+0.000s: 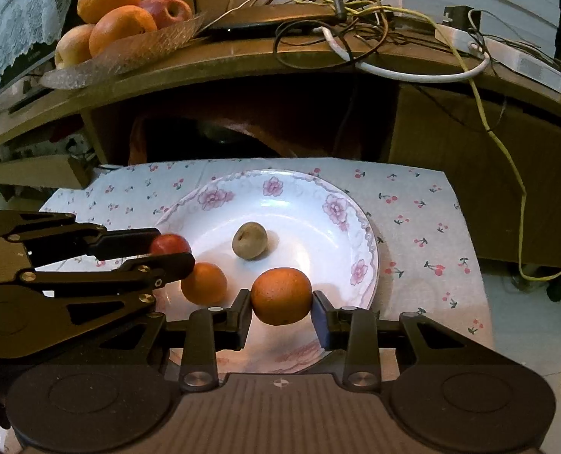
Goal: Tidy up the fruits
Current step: 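Lower the orange and tomato into the plate and open both tools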
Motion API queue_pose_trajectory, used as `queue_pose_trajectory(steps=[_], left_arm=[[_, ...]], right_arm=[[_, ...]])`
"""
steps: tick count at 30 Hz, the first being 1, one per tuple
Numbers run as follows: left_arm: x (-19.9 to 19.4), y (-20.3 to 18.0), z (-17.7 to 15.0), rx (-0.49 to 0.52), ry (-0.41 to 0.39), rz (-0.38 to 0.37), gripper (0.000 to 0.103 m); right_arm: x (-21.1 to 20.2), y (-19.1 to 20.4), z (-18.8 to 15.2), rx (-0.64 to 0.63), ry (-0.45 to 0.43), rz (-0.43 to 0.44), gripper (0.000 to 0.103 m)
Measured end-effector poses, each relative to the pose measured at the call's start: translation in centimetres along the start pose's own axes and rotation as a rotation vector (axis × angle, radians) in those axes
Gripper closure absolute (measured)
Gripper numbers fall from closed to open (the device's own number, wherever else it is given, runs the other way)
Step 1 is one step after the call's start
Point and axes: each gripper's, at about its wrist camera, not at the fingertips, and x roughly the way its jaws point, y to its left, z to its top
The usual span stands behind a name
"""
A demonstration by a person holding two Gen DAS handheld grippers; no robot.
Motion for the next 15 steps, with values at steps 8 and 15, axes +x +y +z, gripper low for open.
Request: queue_pose_trajectory(steps=[8, 15], left_arm=[[0.12, 0.25, 0.07, -0.012, 0.001, 0.002, 0.068], [-0.29, 0.26, 0.18, -0.015, -0.010, -0.001, 0.068]], right_arm=[[-0.02, -0.29, 0.11, 0.011, -0.018, 0.003, 0.064], [-0.46, -0.48, 0.26, 0.024, -0.042, 0.007, 0.060]])
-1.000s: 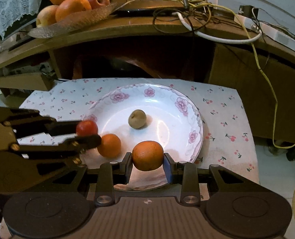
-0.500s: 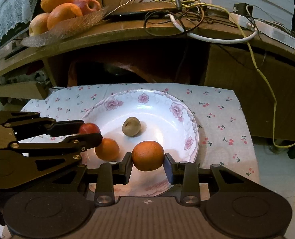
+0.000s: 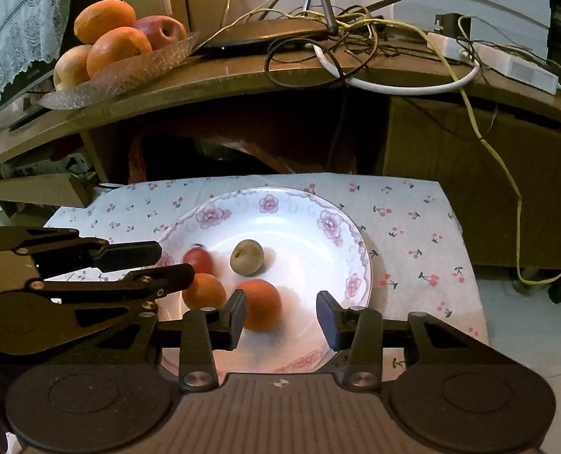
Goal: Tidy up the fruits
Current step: 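Lower the orange and tomato into the plate and open both tools, then move the right tool to another orange while the left tool approaches a red tomato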
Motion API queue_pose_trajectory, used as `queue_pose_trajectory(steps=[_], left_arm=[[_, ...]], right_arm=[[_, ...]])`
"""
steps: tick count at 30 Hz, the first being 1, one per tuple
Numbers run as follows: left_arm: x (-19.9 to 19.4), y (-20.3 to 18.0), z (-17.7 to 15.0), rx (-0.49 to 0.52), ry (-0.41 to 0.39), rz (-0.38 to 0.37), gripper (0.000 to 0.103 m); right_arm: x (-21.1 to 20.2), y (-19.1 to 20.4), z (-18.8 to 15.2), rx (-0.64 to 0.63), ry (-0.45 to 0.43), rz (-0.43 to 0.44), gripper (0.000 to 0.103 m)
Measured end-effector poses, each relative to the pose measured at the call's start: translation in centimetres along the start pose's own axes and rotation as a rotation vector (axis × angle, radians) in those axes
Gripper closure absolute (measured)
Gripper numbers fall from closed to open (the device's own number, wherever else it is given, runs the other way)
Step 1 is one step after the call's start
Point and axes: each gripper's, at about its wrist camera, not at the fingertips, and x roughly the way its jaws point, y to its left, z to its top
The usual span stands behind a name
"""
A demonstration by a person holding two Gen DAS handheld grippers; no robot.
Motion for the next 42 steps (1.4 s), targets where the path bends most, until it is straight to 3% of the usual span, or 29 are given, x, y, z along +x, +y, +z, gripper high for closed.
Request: queue_pose_trajectory(steps=[19, 34, 42], left_arm=[[-4.5, 0.1, -1.0, -0.009, -0.024, 0.026, 0.067], [-9.3, 3.1, -6.4, -0.078, 0.048, 0.095, 0.067], [-9.8, 4.0, -9.1, -0.079, 0.104, 0.085, 0.066]], right_arm=[[-1.9, 0.8, -0.6, -0.026, -0.005, 0.040, 0.059], [-3.2, 3.1, -2.9, -0.107, 0.051, 0.119, 0.057], [-3.1, 4.7, -4.5, -0.165, 0.109, 0.164, 0.056]])
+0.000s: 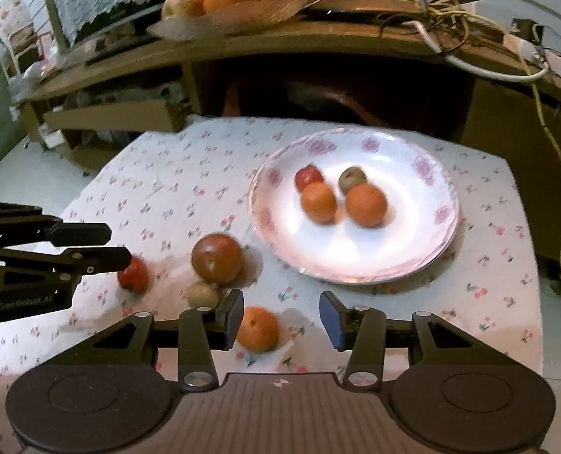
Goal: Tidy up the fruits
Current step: 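Move the right tool to another orange while the left tool approaches a red tomato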
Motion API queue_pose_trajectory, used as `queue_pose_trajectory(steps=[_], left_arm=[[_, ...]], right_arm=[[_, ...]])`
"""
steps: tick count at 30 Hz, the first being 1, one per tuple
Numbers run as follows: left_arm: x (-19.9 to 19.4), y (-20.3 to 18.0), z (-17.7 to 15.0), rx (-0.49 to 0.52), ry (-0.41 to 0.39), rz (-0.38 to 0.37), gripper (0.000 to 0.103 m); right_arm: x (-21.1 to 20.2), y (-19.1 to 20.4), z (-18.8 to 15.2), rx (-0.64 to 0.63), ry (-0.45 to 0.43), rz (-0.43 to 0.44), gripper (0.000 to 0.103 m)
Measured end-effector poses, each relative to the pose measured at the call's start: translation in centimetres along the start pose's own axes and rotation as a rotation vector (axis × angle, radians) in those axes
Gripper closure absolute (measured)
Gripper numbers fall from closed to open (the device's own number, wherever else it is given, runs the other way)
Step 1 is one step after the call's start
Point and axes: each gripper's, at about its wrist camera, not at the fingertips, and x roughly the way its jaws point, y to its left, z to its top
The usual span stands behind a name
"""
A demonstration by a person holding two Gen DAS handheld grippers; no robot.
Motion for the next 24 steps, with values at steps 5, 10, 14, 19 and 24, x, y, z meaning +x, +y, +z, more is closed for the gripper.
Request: queue_pose_trajectory(steps=[5, 10, 14, 19, 24], left_arm=[[1.1, 0.0, -0.5, 0.030, 0.024, 0.004, 0.066], [1.9, 0.6, -0.9, 0.030, 0.038, 0.005, 0.061], [2.4, 0.7, -1.1, 0.028, 0.049, 0.000, 0.059], [3.0, 0.3, -1.5, 0.044, 0.065, -0.007, 0.059], [3.2, 0.3, -1.3, 0.031, 0.056, -0.019, 0.059]], right_arm=[[0.6, 0.6, -0.6, -0.037, 0.025, -0.001, 0.055], [1.2, 0.4, -0.7, -0.038, 0.030, 0.000, 0.051], [1.2, 0.2, -0.8, -0.038, 0.025, 0.005, 0.051], [1.6, 0.5, -0.8, -0.055, 0.027, 0.021, 0.051], [2.1, 1.1, -1.0, -0.077, 0.050, 0.043, 0.052]])
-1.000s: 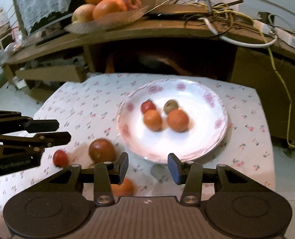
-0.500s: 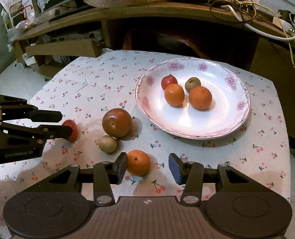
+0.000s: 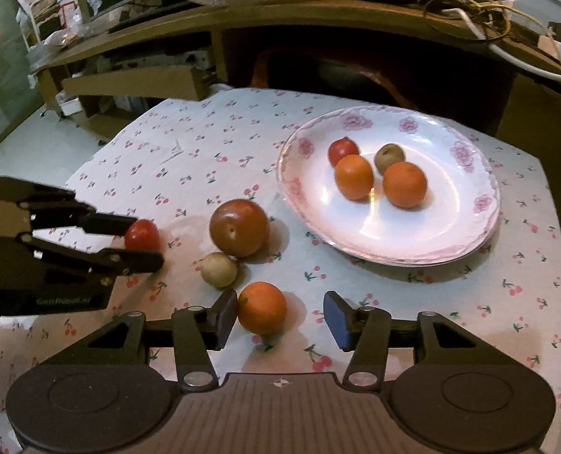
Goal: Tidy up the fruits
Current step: 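Move the right tool to another orange while the left tool approaches a red tomato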
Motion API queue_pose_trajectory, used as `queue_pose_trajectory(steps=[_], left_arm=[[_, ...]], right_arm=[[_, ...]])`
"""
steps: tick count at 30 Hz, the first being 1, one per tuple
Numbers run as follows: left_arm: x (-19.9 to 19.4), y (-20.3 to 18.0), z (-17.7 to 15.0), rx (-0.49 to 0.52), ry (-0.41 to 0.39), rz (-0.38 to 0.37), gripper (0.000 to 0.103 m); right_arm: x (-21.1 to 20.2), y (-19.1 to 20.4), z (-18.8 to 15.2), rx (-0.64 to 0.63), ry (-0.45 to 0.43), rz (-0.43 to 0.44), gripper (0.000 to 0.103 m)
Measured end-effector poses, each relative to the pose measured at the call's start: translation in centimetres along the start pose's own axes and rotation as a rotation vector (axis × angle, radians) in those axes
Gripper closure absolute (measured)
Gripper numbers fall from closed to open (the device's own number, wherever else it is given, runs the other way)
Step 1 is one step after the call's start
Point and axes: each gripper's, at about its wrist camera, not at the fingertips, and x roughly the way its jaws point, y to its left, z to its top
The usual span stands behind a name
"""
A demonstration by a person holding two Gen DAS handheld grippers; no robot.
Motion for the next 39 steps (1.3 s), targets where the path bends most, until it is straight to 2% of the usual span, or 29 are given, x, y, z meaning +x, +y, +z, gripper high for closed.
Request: queue_pose_trajectory(steps=[8, 14, 19, 22, 27, 33, 39], left_arm=[[0.3, 0.1, 0.0, -0.010, 0.002, -0.014, 0.061], [-0.3, -0.3, -0.2, 0.007, -0.008, -0.050, 0.066], [-1.1, -1.4, -0.6, 0.025, 0.000, -0.124, 0.066], [-0.8, -1.9, -1.2, 0.046, 0.023, -0.126, 0.066], [-1.1, -2.2, -1.6, 0.045, 0.016, -0.126, 0.066], [-0.7, -2.6, -1.3, 0.053, 0.018, -0.122, 0.058], [-0.4, -2.9, -1.0, 0.054, 0.017, -0.123, 0.057]], right_arm=[[0.3, 0.6, -0.1, -0.012, 0.045, 0.032, 0.075], [0.1, 0.5, -0.1, 0.000, 0.050, 0.020, 0.076], [-0.5, 0.3, -0.5, 0.000, 0.044, 0.009, 0.076], [-0.9, 0.1, -1.0, 0.006, 0.048, -0.010, 0.076], [-1.5, 0.4, -2.2, 0.016, 0.049, -0.040, 0.075], [-1.5, 1.3, -2.5, 0.006, 0.045, -0.073, 0.074], [-1.7, 1.2, -2.8, 0.064, 0.029, -0.095, 0.073]])
